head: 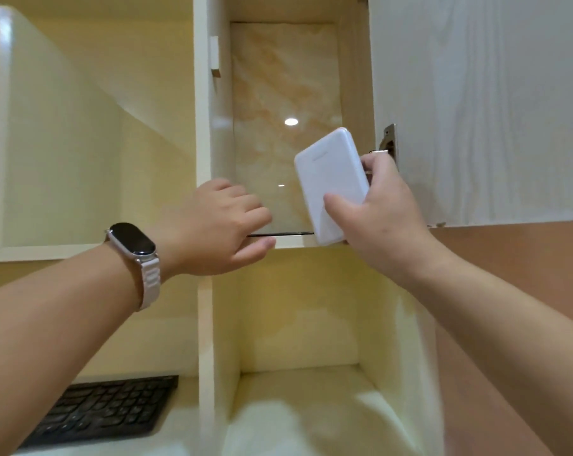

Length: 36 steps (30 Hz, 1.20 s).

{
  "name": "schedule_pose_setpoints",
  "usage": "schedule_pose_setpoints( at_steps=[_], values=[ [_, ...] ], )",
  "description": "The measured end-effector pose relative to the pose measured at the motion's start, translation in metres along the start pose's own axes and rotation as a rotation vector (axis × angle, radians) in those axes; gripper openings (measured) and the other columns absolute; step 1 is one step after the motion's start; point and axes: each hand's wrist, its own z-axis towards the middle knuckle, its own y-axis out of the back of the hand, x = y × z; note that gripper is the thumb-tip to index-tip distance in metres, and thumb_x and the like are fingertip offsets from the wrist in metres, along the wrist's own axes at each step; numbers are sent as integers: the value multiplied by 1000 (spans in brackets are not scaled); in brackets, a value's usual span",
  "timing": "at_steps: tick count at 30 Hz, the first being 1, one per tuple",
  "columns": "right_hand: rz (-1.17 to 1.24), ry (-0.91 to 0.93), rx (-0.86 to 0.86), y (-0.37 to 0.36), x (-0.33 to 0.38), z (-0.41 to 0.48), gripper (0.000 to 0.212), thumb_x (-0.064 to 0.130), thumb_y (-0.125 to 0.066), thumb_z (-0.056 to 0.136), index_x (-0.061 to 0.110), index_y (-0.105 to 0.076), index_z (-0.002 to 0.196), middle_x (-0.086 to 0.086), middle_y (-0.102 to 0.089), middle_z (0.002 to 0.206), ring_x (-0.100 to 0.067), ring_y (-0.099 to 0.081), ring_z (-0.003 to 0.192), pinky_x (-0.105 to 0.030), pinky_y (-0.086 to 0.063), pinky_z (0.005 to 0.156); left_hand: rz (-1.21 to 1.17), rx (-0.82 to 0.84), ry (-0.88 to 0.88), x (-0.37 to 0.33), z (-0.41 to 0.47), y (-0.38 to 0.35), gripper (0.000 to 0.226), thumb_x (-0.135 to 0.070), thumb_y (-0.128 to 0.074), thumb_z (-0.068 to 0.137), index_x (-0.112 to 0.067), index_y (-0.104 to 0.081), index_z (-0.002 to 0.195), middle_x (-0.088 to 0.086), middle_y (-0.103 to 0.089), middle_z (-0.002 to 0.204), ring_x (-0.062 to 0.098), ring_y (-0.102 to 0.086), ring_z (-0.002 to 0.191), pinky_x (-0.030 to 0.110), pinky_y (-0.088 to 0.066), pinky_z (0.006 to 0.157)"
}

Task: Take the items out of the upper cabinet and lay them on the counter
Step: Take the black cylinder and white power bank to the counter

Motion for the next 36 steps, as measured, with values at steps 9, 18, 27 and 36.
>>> schedule_pose_setpoints(
  at_steps=[9,18,27,36],
  values=[
    [97,-82,18,23,-30,-44,31,15,-67,85,32,-46,101,10,-59,94,-4,-60,75,-19,-50,51,-171,461,264,0,98,-16,39,-48,-40,93,-28,-51,124,0,-65,114,24,-57,93,31,-38,69],
    [182,-102,94,38,-47,-59,37,19,-68,83,48,-49,97,22,-61,94,-2,-63,80,-21,-55,59,-303,1019,465,12,125,-73,44,-44,-49,82,-16,-61,114,4,-63,118,24,-59,106,40,-47,96],
    [179,-76,83,39,-45,-59,32,18,-68,83,40,-49,99,24,-60,96,-2,-62,82,-21,-54,61,-465,1034,540,1,122,-80,51,-56,-37,87,-13,-62,96,11,-65,108,29,-62,107,43,-47,97],
    [171,-61,64,42,-43,-75,33,19,-68,83,42,-49,98,25,-60,99,-1,-62,82,-21,-54,61,-348,894,435,-11,119,-48,36,-35,-42,95,-5,-61,99,7,-63,89,24,-55,76,30,-39,60]
  ],
)
